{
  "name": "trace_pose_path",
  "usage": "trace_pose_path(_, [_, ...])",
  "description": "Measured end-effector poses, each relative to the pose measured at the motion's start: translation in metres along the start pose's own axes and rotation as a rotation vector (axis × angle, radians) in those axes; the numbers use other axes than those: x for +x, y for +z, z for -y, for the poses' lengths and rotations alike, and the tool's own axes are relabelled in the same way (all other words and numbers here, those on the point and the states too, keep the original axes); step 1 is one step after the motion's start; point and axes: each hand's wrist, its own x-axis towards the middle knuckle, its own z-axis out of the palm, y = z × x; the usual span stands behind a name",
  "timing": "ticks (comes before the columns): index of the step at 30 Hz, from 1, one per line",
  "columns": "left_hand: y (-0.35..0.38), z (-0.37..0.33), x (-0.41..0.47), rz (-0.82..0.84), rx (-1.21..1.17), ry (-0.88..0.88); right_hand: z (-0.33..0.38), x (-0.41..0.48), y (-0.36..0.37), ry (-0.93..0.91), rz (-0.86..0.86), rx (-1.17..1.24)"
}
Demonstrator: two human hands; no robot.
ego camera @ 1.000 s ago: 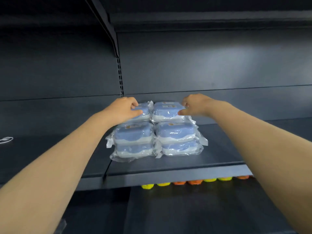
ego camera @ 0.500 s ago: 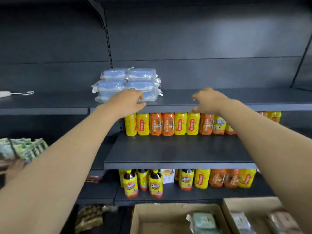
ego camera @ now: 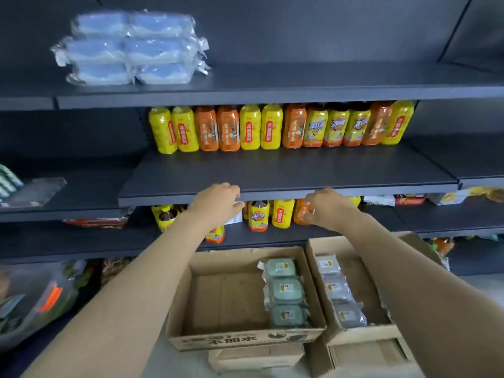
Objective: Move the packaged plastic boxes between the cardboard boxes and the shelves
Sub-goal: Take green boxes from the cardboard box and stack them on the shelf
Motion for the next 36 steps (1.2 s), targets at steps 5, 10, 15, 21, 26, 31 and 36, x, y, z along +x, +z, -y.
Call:
trace_pose_path(5, [0.098, 0.001, 0.031, 0.121, -0.060, -0.051, -0.020, 0.022, 0.082, 0.037, 0.169, 0.018])
trace_pose_path(10, [0.200, 0.008, 0.053, 0.306, -0.165, -0.159, -0.034, 0.049, 0.162, 0.113, 0.363, 0.038])
trace_pose_path(15, [0.281, 0.009, 0.061, 0.469, -0.263, -0.288, -0.047, 0.065, 0.238, 0.254, 0.511, 0.234])
trace_pose_path(21, [0.362, -0.008, 0.071, 0.543, -0.487, -0.469, -0.053, 0.060, 0.320, 0.435, 0.667, 0.445])
trace_pose_path(26, [0.437, -0.031, 0.079, 0.557, -0.604, -0.632, -0.058, 0.057, 0.378, 0.467, 0.703, 0.454])
trace_pose_path(31, [0.499, -0.054, 0.089, 0.644, -0.834, -0.916, -0.065, 0.053, 0.418, 0.550, 0.701, 0.565])
trace_pose_path(36, [0.539, -0.066, 0.086, 0.666, -0.864, -0.967, -0.066, 0.053, 0.438, 0.579, 0.635, 0.627])
